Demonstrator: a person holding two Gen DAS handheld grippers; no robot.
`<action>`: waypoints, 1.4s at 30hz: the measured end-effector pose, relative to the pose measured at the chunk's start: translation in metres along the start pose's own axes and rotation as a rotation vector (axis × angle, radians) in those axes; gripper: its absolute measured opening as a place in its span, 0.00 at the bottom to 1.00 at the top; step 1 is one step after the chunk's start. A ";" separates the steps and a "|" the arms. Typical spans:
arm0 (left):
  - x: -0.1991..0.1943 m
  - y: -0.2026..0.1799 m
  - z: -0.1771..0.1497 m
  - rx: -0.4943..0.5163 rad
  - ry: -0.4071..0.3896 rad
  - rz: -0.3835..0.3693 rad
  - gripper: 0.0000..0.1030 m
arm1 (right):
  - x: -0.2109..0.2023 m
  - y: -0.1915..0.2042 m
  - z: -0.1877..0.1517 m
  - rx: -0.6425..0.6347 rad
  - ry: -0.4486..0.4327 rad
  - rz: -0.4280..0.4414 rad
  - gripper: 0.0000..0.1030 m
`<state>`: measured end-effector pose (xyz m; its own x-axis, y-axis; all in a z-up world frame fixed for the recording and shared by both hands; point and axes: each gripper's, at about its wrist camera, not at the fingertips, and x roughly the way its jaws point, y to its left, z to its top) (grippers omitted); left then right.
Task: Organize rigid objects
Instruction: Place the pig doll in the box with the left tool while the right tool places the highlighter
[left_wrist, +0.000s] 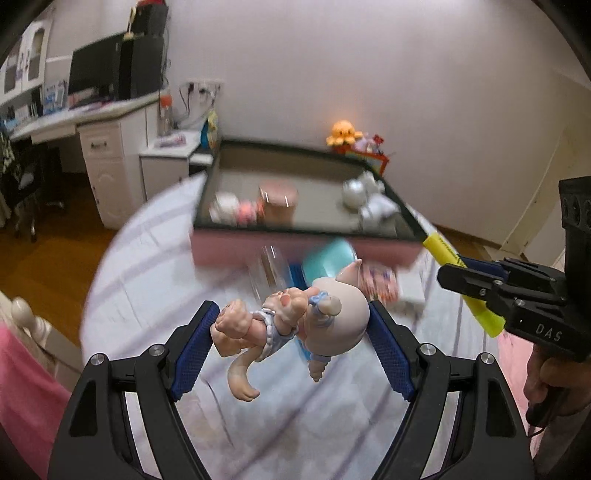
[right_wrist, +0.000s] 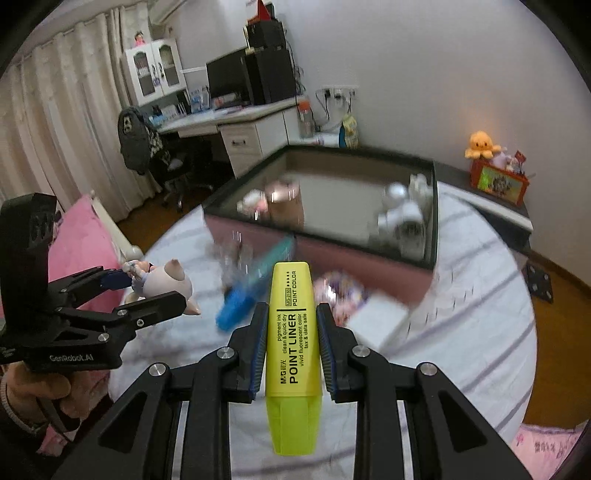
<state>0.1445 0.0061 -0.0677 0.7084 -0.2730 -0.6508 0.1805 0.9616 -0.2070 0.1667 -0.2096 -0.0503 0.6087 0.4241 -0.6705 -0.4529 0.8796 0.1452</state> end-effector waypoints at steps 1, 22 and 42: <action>-0.001 0.003 0.009 0.005 -0.016 0.002 0.79 | 0.000 -0.001 0.007 0.000 -0.014 0.000 0.25; 0.092 0.032 0.157 0.050 -0.091 0.009 0.79 | 0.089 -0.057 0.130 0.150 -0.089 -0.011 0.25; 0.149 0.025 0.164 0.065 -0.046 0.068 0.99 | 0.145 -0.099 0.132 0.265 -0.017 -0.044 0.75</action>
<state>0.3664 -0.0055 -0.0495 0.7506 -0.2074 -0.6273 0.1743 0.9780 -0.1148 0.3857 -0.2064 -0.0659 0.6362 0.3854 -0.6684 -0.2408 0.9222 0.3025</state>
